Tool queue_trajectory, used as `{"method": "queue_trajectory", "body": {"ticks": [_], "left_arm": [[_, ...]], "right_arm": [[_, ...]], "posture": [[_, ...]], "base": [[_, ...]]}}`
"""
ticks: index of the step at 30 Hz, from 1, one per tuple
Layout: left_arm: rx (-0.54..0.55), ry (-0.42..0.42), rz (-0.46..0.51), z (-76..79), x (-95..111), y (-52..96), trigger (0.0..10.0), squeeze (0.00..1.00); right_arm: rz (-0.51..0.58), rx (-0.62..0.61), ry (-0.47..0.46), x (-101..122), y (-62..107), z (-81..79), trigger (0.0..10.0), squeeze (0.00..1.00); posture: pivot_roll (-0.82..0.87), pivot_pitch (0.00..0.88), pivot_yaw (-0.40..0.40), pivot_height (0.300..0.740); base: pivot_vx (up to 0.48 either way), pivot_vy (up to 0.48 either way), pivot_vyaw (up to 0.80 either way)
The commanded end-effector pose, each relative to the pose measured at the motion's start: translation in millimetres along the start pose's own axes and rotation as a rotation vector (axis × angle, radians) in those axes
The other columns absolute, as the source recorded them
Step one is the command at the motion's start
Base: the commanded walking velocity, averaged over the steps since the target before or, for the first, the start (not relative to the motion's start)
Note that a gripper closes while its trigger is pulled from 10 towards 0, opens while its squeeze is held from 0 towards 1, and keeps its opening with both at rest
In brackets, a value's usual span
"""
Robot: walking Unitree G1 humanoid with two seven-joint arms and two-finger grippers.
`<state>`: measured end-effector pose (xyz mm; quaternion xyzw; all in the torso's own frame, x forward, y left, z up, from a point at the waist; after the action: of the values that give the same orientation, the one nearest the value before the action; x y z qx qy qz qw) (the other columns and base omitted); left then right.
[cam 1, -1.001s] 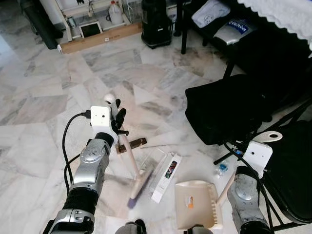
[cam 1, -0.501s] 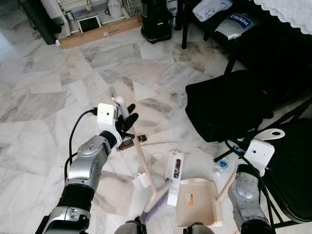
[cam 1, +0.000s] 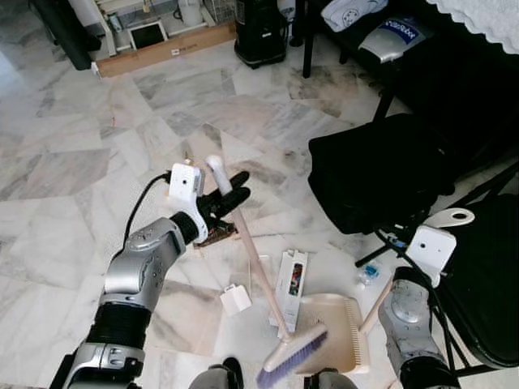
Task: Sweep floor
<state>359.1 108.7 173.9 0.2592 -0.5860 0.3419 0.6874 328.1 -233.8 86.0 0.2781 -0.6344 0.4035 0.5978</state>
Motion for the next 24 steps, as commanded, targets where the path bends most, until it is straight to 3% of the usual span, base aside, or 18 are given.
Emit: {"method": "queue_trajectory", "body": {"ticks": [1,7,12,18,20,24], "left_arm": [[0.01,-0.033,0.045,-2.5,16.5,2.1,10.0,0.0],[0.228,-0.06,0.231,-33.4,55.9,10.6,10.0,0.0],[0.329,-0.125,0.253,-44.8,61.2,13.4,10.0,0.0],[0.36,-0.19,0.218,-46.6,53.2,11.4,10.0,0.0],[0.39,-0.267,0.162,-47.7,39.6,8.5,10.0,0.0],[0.427,-0.295,0.138,-50.6,30.2,7.9,10.0,0.0]], "right_arm": [[-0.019,-0.011,0.018,-5.3,1.3,3.4,10.0,0.0],[-0.017,-0.003,0.008,-4.0,0.1,-0.3,10.0,0.0],[-0.017,-0.003,0.006,-4.0,-0.3,-0.4,10.0,0.0],[-0.015,-0.003,0.006,-4.0,-0.2,-0.1,10.0,0.0],[-0.013,-0.002,0.008,-3.9,-0.2,0.4,10.0,0.0],[-0.01,-0.002,0.01,-3.8,0.3,1.3,10.0,0.0]], "posture": [[0.05,0.206,0.081,0.74],[0.05,0.192,0.078,0.74],[0.04,0.19,0.076,0.74],[0.03,0.192,0.074,0.74],[0.03,0.196,0.071,0.74],[0.02,0.201,0.068,0.74]], "base": [[0.0,0.0,0.0],[0.0,0.0,0.0],[0.0,0.0,0.0],[0.0,0.0,0.0],[0.0,0.0,0.0],[0.0,0.0,0.0]]}}
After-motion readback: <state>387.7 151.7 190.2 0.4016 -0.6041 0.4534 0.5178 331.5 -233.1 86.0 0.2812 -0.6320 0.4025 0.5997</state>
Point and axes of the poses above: a point about 5 cm out from each wrist's last joint towards the gripper, its own y axis pointing back from the gripper into the wrist, its own x axis along the axis of the wrist's last joint, z = x × y, the point moved 3 cm from there along -y, pointing out of the wrist towards the gripper, and after that the axes turned 2 degrees about -y, right-handed, at the moved point
